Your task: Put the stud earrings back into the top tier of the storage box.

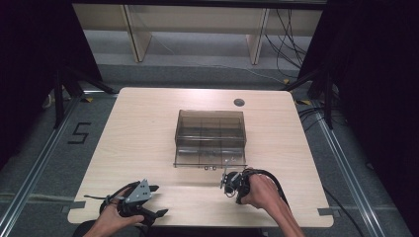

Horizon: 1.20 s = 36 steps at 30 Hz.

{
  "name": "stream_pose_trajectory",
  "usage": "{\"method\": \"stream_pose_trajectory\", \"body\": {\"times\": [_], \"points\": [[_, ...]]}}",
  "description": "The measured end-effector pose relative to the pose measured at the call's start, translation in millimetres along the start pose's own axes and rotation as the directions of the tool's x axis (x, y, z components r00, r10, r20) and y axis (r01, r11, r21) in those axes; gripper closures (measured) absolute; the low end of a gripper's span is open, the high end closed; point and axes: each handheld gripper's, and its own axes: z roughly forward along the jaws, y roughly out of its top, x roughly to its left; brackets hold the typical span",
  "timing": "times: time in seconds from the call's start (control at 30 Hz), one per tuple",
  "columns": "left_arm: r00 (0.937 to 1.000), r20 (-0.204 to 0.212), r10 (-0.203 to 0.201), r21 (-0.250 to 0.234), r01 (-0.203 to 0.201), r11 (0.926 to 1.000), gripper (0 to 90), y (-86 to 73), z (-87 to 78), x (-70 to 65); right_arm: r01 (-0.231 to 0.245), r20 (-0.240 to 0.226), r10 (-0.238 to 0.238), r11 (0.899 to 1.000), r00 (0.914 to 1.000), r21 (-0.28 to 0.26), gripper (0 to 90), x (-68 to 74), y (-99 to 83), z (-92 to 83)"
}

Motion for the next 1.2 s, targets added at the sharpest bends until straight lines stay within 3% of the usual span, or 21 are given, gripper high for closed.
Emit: {"method": "stream_pose_trajectory", "body": {"times": [0.2,0.27,0.33,0.43,0.47,0.53,0.6,0.63,0.73,0.83,0.93,0.97,1.1,1.2], "points": [[0.9999,-0.002,0.013,0.013,-0.013,0.9998,16.5,0.2,-0.8,1.1,0.001,-0.026,-0.001,1.000,0.9997,0.004,85.2,-1.0,2.8,4.4],[1.0000,-0.001,0.003,0.002,-0.003,1.0000,16.5,0.0,0.1,-0.1,0.012,-0.022,-0.011,0.999,0.9997,0.031,85.5,-1.5,5.9,3.6],[1.0000,0.002,-0.002,-0.001,0.002,1.0000,16.5,-0.1,0.1,-0.1,0.028,-0.028,-0.027,0.999,0.9992,0.026,85.7,-2.5,7.0,4.6],[1.0000,0.000,0.003,0.001,-0.003,1.0000,16.5,-0.1,0.1,0.0,0.027,-0.032,-0.027,0.999,0.9991,0.020,85.7,-3.0,5.8,5.0],[1.0000,0.000,0.004,0.003,-0.004,1.0000,16.5,-0.1,0.1,-0.1,0.008,-0.021,-0.007,0.999,0.9997,0.040,85.7,-2.0,5.1,2.2],[0.9999,-0.001,0.013,0.012,-0.013,0.9998,16.5,0.0,-0.7,0.9,-0.001,-0.033,0.002,1.000,0.9995,0.007,85.7,-2.4,2.3,0.2],[0.9999,-0.001,0.012,0.013,-0.012,0.9999,16.5,0.1,-0.6,1.1,0.025,-0.015,-0.025,1.000,0.9996,0.009,85.7,-3.7,-0.1,-6.3],[1.0000,-0.004,0.003,0.003,-0.003,1.0000,16.5,0.0,0.1,-0.2,-0.004,-0.005,0.004,1.000,1.0000,0.014,85.7,-1.8,-2.0,-9.3],[0.9997,-0.004,0.024,0.026,-0.024,0.9994,16.5,0.4,-1.3,2.1,-0.016,-0.025,0.015,0.999,0.9996,-0.039,85.7,-1.7,-10.8,-19.9],[0.9999,-0.007,0.008,0.008,-0.008,0.9999,16.5,0.2,-0.1,-0.2,0.006,0.005,-0.006,0.999,1.0000,-0.043,85.7,-2.9,-16.0,-32.2],[0.9996,-0.012,0.026,0.025,-0.026,0.9994,16.5,0.4,-1.3,1.6,-0.011,0.013,0.012,0.998,0.9998,-0.069,85.7,-3.9,-23.3,-47.1],[1.0000,-0.008,0.002,0.005,-0.002,1.0000,16.5,0.2,0.1,-0.2,-0.029,0.017,0.030,0.997,0.9994,-0.066,85.7,-3.2,-24.8,-51.9],[0.9998,-0.009,0.017,0.018,-0.017,0.9997,16.5,0.4,-0.7,1.0,-0.005,0.031,0.008,0.995,0.9995,-0.103,85.7,-7.4,-30.2,-68.7],[1.0000,-0.007,0.006,0.009,-0.006,0.9999,16.5,0.2,0.1,-0.2,-0.027,0.048,0.032,0.994,0.9983,-0.103,85.7,-7.3,-31.3,-81.7]]}}
